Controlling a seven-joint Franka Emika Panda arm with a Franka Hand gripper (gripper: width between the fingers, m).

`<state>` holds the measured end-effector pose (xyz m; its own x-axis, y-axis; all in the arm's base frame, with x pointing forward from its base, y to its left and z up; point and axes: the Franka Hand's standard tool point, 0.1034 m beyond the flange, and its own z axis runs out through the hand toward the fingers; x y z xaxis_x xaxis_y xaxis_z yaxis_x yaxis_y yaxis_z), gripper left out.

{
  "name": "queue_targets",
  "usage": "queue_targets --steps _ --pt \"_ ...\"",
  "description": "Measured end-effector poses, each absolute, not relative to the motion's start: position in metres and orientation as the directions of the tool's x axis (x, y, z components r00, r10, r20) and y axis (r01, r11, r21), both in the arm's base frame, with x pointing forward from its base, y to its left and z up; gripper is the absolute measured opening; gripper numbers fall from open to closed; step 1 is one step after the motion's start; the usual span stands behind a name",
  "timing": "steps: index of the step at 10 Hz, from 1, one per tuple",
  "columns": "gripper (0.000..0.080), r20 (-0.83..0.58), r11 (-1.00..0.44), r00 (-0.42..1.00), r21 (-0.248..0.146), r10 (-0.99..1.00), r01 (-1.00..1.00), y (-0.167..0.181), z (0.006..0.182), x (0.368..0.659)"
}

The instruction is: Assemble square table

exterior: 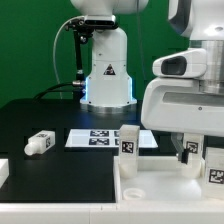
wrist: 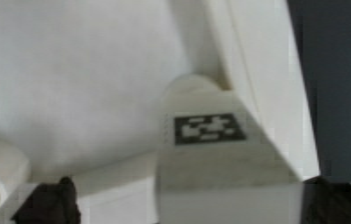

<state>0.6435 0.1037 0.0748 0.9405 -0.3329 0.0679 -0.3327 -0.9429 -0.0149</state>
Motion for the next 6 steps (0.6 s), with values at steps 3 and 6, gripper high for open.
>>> queue_targets --steps 3,6 --pt "0.0381 0.067 -0.918 0.916 -0.020 -0.396 -0.396 0.1035 0.0748 0.6435" --pt "0.0285 0.061 -0.832 0.830 -0.032 -0.555 -0.554 0.1037 0.0746 0.6434"
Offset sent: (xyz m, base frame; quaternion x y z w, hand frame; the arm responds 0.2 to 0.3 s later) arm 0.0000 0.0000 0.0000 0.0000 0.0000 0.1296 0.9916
